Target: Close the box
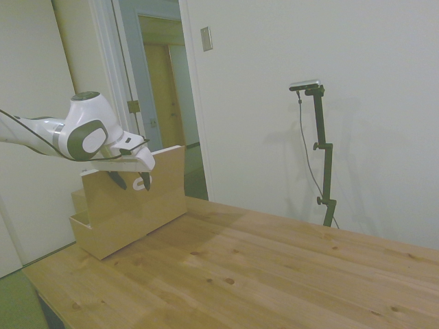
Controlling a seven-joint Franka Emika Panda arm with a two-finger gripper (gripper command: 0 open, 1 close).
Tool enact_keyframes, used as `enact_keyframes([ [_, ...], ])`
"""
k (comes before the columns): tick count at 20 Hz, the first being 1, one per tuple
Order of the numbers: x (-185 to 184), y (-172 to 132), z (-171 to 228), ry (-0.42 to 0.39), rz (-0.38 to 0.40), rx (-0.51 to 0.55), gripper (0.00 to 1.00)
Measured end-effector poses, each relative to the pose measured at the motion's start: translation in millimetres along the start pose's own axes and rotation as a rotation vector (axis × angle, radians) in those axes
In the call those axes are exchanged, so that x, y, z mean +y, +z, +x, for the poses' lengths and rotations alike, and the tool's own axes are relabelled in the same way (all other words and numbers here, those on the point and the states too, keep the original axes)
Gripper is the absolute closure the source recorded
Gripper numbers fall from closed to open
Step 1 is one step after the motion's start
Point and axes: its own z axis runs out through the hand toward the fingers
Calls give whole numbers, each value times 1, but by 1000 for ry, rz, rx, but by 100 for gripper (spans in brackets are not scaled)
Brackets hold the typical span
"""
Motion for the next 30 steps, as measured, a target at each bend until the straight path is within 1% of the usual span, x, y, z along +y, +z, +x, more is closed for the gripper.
enact_keyframes([
  [5, -49, 4, -23, -76, -2, 11, 0],
  [8, -70, 1, -41, -112, 0, 21, 0],
  [10, -77, -4, -50, -128, 1, 29, 0],
  [13, -71, -9, -51, -120, -7, 42, 0],
  [16, -44, -13, -37, -71, -30, 58, 0],
  [22, 55, -31, 3, 111, -86, 74, 0],
  [25, 96, -17, 1, 187, -108, 42, 0],
  [27, 112, 1, -9, 219, -119, 19, 0],
  [30, 126, 28, -28, 257, -127, -3, 0],
])
